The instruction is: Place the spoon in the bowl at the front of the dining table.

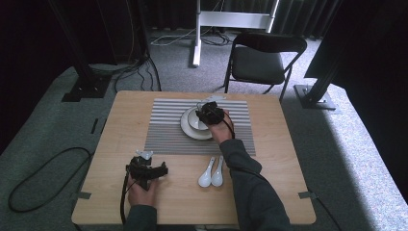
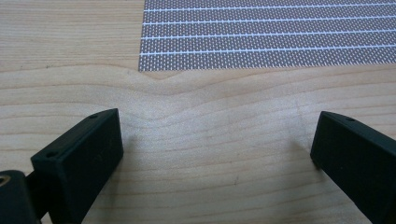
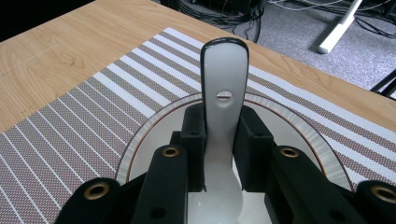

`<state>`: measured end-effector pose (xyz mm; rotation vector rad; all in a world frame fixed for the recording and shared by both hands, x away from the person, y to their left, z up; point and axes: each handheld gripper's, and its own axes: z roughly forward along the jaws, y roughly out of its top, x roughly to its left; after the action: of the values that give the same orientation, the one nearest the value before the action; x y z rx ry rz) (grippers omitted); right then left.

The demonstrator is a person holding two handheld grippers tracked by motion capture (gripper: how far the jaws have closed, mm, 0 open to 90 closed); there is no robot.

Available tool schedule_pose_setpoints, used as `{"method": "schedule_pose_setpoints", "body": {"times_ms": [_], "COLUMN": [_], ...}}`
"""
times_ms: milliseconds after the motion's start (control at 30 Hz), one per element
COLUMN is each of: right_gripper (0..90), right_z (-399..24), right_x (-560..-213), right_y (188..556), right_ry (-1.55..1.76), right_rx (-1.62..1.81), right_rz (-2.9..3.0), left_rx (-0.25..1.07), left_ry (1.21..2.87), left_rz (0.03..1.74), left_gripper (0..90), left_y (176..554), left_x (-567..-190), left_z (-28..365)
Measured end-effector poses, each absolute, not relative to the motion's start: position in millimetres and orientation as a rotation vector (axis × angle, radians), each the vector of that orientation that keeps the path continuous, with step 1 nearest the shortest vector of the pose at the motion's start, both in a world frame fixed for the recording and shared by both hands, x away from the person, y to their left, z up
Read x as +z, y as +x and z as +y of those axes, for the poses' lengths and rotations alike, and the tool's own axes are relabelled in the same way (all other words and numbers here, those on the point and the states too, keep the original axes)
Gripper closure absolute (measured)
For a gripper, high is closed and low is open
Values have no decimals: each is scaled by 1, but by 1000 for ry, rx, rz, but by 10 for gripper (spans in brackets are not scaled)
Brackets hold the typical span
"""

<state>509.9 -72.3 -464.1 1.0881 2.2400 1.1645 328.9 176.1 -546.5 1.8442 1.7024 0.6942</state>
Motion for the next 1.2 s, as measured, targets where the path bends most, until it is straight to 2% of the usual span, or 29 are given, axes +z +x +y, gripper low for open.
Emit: {"method": "schedule_pose_setpoints", "body": {"times_ms": [1200], "right_gripper": [756], "right_z": [-41], "right_x": [-464], "right_y": [519], "right_ry": [969], "right_rx": [1003], "right_rz": [2337], "left_rx": [689], "left_ry": [1854], "left_rz": [1691], "left_gripper": [26], "left_y": [329], "left_x": [-546], "left_z": [175]}}
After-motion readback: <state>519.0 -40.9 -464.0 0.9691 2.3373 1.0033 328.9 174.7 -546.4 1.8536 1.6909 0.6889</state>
